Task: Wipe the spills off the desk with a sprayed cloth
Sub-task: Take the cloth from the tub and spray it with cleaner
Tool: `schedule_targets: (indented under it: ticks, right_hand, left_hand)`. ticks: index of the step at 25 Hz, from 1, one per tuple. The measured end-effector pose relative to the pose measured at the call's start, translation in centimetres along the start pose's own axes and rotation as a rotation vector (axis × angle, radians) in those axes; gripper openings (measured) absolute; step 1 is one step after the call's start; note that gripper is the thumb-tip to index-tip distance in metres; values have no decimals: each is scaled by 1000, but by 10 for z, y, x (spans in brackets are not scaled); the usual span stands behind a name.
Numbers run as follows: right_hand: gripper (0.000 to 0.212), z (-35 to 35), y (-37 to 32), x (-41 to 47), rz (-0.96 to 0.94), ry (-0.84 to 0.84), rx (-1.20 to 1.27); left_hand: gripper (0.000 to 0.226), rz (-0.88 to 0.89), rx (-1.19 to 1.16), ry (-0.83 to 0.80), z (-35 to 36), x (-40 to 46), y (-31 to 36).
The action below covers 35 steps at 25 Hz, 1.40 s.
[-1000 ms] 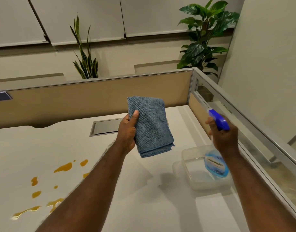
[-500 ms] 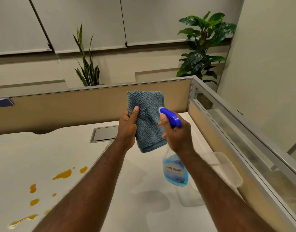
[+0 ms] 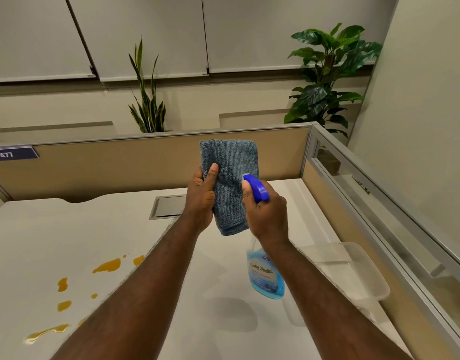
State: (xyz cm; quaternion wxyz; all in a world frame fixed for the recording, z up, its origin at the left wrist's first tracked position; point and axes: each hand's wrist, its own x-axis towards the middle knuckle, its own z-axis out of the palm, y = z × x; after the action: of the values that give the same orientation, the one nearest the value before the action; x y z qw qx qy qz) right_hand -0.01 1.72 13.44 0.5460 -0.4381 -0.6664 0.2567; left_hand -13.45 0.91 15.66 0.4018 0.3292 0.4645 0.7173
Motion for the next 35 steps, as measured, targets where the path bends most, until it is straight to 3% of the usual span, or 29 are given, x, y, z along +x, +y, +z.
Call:
schedule_targets:
  ticks: [5, 16, 20, 24, 35]
  right_hand:
    - [43, 3, 4, 3, 30, 8, 27]
    - [18, 9, 9, -6, -9, -59, 72]
    - [35, 12, 10, -10, 17, -28, 81]
    - [16, 9, 12, -11, 7, 1, 90]
    - [23, 9, 12, -11, 33, -10, 79]
  left_hand:
    - [26, -14, -24, 3, -7, 2, 1]
    - [24, -23, -51, -8, -13, 4, -3]
    - [26, -20, -48, -4, -14, 4, -4]
    - [25, -14, -54, -2, -14, 5, -3]
    - [30, -53, -90, -9, -18, 2, -8]
